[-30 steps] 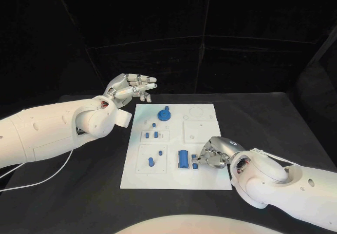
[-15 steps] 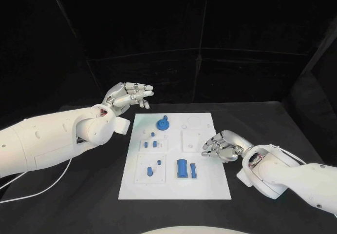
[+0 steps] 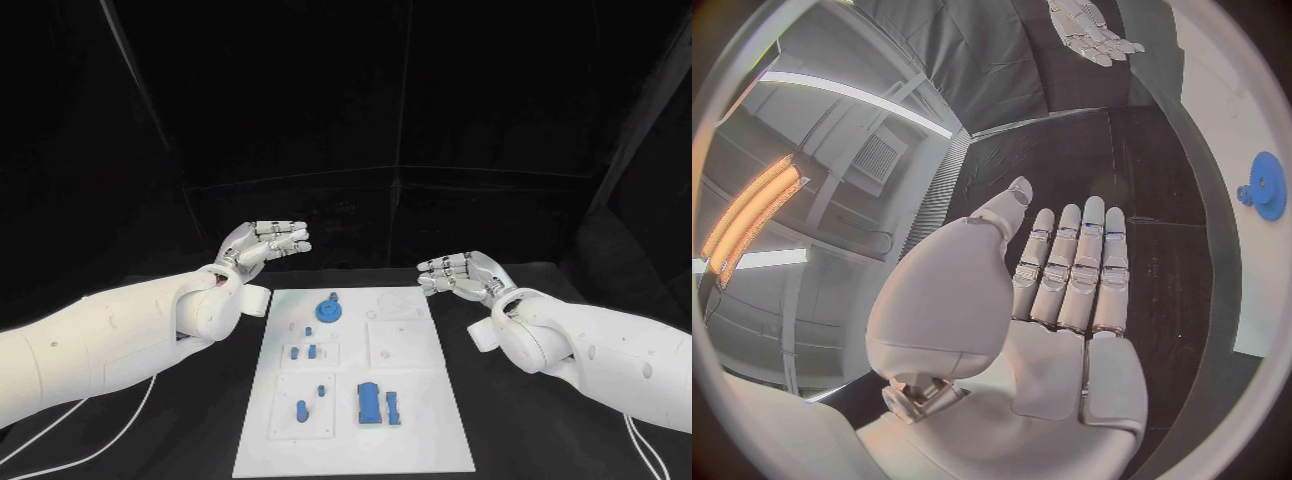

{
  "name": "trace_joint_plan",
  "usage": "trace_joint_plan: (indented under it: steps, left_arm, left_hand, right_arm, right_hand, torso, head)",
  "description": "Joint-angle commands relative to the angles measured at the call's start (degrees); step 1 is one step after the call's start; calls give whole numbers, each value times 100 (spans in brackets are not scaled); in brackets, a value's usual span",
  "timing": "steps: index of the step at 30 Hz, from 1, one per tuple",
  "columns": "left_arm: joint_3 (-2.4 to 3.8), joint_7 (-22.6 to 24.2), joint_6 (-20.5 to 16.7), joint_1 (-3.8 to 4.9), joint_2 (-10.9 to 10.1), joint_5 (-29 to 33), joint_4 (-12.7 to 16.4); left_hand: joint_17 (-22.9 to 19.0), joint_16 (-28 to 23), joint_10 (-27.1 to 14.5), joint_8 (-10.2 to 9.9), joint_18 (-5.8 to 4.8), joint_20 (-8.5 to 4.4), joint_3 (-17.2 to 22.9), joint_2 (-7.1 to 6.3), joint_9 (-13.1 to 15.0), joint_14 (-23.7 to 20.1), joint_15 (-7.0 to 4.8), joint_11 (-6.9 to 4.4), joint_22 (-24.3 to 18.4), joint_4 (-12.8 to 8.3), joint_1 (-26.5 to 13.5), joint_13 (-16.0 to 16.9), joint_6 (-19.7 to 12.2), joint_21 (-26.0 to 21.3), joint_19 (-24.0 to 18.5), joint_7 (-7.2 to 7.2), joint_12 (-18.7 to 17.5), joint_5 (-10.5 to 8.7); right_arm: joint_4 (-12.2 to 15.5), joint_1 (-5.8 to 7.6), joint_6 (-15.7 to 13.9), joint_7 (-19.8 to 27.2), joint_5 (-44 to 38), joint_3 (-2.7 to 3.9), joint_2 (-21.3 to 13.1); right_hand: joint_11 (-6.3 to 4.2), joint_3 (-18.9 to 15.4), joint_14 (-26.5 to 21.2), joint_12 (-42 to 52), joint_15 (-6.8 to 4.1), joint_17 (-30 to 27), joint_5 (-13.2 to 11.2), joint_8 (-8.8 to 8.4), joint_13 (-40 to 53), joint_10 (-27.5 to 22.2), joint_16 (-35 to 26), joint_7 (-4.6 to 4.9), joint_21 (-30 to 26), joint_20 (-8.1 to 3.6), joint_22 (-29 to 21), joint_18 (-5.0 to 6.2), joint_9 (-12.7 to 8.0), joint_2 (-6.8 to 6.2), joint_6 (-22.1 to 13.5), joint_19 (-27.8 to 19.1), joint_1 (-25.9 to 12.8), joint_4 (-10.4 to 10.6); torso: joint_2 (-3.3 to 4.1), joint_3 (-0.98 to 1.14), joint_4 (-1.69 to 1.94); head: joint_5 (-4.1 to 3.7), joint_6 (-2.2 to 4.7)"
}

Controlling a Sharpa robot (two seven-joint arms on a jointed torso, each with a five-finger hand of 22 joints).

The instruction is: Assemble the parts on the task board

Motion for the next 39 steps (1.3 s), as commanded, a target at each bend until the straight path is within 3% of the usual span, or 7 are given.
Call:
trace_joint_plan:
  steps: [1,3,4,18,20,22,39]
  left_arm:
    - [7,260,-285,-11,98,318,-179]
    - [8,279,-370,-25,162,358,-269]
    - [2,55,-106,-24,124,109,-201]
    - [329,-17,-1299,-434,-51,-143,664]
    - [451,-43,-1743,-587,-116,-236,986]
    - [548,-65,-2101,-709,-168,-312,1245]
    - [920,-146,-3456,-1175,-367,-597,2228]
  left_hand:
    - [-89,-262,-129,-22,32,60,-134,62,-11,3,68,76,-173,5,12,-2,-40,-76,-41,-38,-97,25]
    - [-115,-378,-214,-24,30,68,-201,94,-12,1,98,108,-249,11,18,-9,-63,-75,-46,-52,-112,23]
    - [-512,-624,-1883,-381,-309,-436,-497,347,-378,-1675,-219,-236,-679,-46,-2309,-362,-1730,-443,-1368,-321,-456,-289]
    - [-512,-1334,-3541,-381,-532,-877,-823,347,-378,-3255,-852,-551,-1145,-46,-4534,-362,-3352,-443,-2632,-985,-456,-289]
    - [-512,-1334,-3755,-381,-532,-938,-858,347,-378,-3464,-852,-593,-1202,-46,-4828,-362,-3563,-443,-2798,-985,-456,-289]
    - [-512,-1334,-3919,-381,-593,-986,-1277,347,-378,-3625,-852,-1017,-1245,-46,-5054,-362,-3726,-443,-2926,-985,-456,-289]
    - [-512,-1334,-4908,-381,-1028,-1547,-1277,347,-378,-4594,-852,-1017,-1776,-46,-6412,-362,-4706,-443,-3690,-985,-456,-289]
  right_arm:
    - [-244,15,391,666,750,20,132]
    - [-396,17,392,724,824,31,222]
    - [-297,3,126,259,325,23,173]
    - [718,-212,-1067,562,1112,179,-47]
    - [1074,-287,-1485,668,1388,233,-124]
    - [1314,-338,-1767,739,1574,270,-176]
    - [1956,-474,-2522,931,2072,369,-316]
  right_hand:
    - [63,-28,28,-23,34,-306,45,-25,-308,-7,-101,42,-363,15,-360,56,-202,11,-42,115,-230,-149]
    - [96,-21,-49,-22,96,-500,51,-18,-471,-55,-101,59,-626,59,-603,74,-328,60,-70,69,-405,-243]
    - [-216,286,-1844,-388,-180,-607,-218,-376,-883,-1814,-457,-266,-710,-416,-1047,-295,-471,-452,-1671,-1468,-2936,-524]
    - [-466,550,-3538,-388,-727,-1091,-780,-376,-883,-3462,-457,-538,-1212,-783,-1627,-455,-954,-452,-3185,-2904,-5393,-524]
    - [-884,990,-3801,-388,-727,-1091,-780,-376,-883,-3720,-457,-981,-1212,-849,-1703,-518,-954,-452,-3422,-3127,-5769,-524]
    - [-884,990,-3976,-388,-727,-1091,-780,-376,-883,-3889,-457,-981,-1212,-888,-1754,-518,-954,-452,-3574,-3279,-6018,-524]
    - [-884,990,-5035,-388,-727,-1091,-780,-376,-883,-4927,-457,-981,-1212,-1405,-2369,-982,-954,-452,-4527,-4174,-7533,-524]
  torso:
    - [-41,7,-34]
    - [-31,7,-33]
    - [-23,3,-20]
    - [-308,8,338]
    - [-313,8,345]
    - [-313,8,345]
    - [-313,8,345]
  head:
    - [44,85]
    - [55,128]
    - [37,77]
    - [-142,-201]
    - [-145,-207]
    - [-145,-207]
    - [-145,-207]
